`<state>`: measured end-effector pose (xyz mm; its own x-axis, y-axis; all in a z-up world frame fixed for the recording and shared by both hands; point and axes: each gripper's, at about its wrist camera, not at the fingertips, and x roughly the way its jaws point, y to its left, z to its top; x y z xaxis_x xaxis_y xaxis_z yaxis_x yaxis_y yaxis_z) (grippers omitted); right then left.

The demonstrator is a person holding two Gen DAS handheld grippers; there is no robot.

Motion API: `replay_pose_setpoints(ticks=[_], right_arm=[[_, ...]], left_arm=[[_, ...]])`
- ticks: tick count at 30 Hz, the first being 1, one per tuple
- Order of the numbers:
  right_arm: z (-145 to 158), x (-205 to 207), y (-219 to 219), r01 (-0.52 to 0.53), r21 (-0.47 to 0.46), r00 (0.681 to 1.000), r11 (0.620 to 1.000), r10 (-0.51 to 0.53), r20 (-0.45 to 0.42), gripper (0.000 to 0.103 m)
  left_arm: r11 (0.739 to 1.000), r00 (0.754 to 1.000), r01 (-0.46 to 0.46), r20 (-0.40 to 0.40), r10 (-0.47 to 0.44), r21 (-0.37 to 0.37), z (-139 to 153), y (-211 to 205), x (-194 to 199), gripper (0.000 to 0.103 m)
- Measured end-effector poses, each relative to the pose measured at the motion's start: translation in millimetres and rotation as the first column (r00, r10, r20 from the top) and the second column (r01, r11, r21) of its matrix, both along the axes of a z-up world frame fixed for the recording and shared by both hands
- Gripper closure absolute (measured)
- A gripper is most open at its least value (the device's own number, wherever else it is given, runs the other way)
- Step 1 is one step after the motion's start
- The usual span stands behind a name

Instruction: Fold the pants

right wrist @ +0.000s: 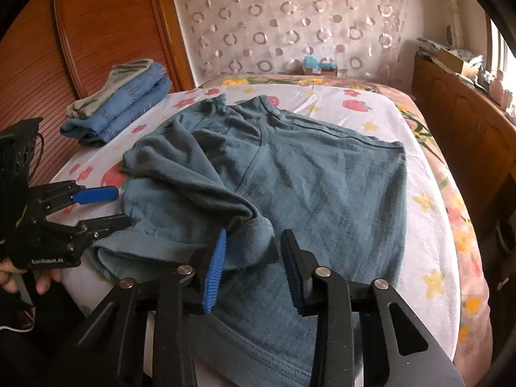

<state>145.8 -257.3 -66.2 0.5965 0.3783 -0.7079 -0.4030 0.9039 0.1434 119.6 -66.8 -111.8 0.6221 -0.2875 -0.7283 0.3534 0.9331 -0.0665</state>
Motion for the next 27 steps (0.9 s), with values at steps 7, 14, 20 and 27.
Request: replay_pose_setpoints(ticks=[7, 14, 20, 27], right_arm=[[0, 1, 2, -0.02, 0.018, 1.0, 1.0, 0.02, -0.012, 0.091], [16, -11, -1, -0.023, 0.054, 0.999, 0.998, 0.021, 0.038, 0.098], [38, -32, -10, -0.015, 0.076, 0.996, 0.997, 0.007, 0.094, 0.098], [55, -53, -31, 0.004, 0.081, 0.993, 0.997, -0.014, 0.117, 0.098]], left_arm=[[1.0, 1.0, -0.009, -0.009, 0.009, -0.005, 0, 2, 0, 0.045], [0.999, 0.999, -0.03, -0.025, 0.029, -0.044, 11, 8, -4, 0.045], [0.999, 1.0, -0.006, 0.0, 0.006, -0.046, 26, 0, -12, 0.045], [0.998, 0.999, 0.035, 0.021, -0.034, -0.051, 39, -14, -17, 0.045]])
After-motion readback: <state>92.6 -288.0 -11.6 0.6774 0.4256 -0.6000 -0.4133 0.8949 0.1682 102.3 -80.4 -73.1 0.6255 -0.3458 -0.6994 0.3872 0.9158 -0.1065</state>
